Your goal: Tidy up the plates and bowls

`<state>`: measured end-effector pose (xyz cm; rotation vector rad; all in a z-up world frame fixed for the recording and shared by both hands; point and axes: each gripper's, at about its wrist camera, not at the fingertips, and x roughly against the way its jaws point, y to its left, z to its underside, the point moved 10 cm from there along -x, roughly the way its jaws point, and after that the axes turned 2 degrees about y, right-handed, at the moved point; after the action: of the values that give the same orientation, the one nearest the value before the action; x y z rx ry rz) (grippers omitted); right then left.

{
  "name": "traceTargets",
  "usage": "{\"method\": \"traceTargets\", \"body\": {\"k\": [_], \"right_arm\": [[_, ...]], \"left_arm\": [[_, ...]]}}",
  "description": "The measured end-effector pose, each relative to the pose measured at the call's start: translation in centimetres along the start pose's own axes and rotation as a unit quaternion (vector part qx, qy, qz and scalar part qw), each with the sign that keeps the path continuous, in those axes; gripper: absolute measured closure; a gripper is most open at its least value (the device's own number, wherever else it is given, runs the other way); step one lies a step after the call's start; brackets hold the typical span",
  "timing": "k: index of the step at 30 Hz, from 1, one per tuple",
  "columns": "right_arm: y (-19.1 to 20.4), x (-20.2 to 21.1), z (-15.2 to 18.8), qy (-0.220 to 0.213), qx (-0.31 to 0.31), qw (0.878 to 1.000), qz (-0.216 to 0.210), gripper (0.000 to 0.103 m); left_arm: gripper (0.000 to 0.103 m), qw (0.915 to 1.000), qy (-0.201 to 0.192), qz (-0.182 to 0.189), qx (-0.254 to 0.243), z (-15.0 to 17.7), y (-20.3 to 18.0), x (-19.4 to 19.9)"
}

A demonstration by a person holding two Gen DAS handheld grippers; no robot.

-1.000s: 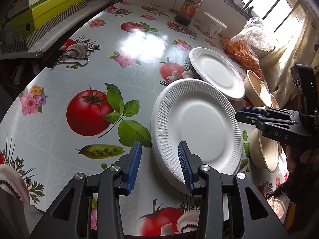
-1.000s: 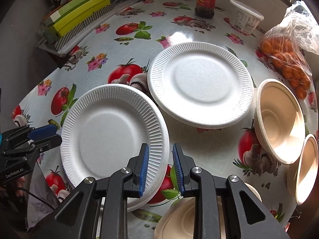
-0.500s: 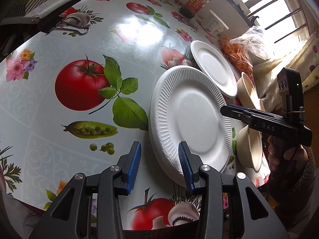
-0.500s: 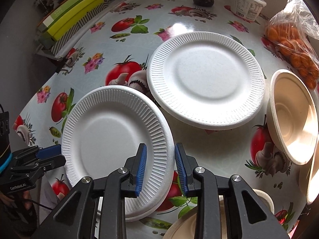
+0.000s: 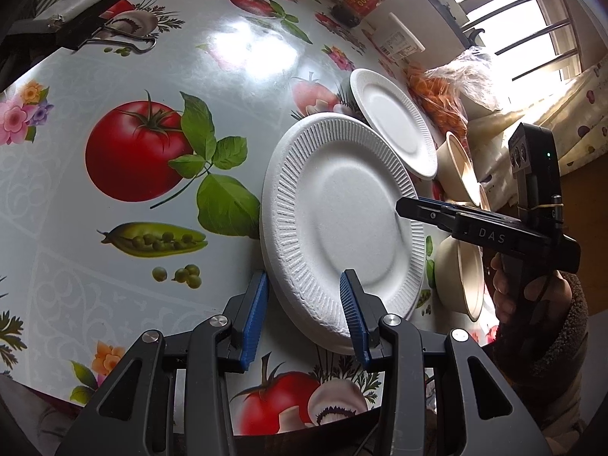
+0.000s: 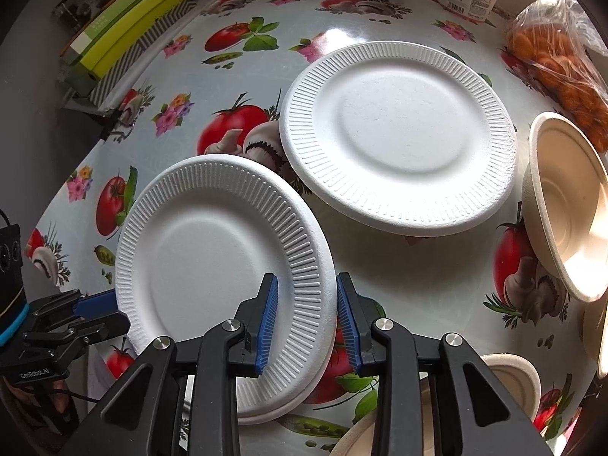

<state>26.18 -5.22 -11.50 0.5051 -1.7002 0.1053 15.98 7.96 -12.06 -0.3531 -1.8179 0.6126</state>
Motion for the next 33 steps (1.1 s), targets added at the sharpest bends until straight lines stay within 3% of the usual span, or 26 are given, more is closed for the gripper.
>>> {"method": "traceTargets", "body": {"k": [13, 24, 33], "right_arm": [[3.9, -0.8, -1.9, -0.007, 0.003, 0.999, -0.053, 0.071], [4.9, -1.4, -2.3, -0.006, 0.024, 0.998, -0.053, 0.071], [4.4, 0.0, -3.1, -0.033, 0.032, 0.998, -0.046, 0.067]], "left_arm": [[0.063, 0.9979, -0.043, -0.032, 0.036, -2.8, 4.2, 2.9], [0.063, 0.9974, -0.043, -0.045, 0.035, -3.1, 5.6, 2.9], [0.063, 0.9952, -0.064, -0.069, 0.027, -3.8, 5.7, 4.4]]}}
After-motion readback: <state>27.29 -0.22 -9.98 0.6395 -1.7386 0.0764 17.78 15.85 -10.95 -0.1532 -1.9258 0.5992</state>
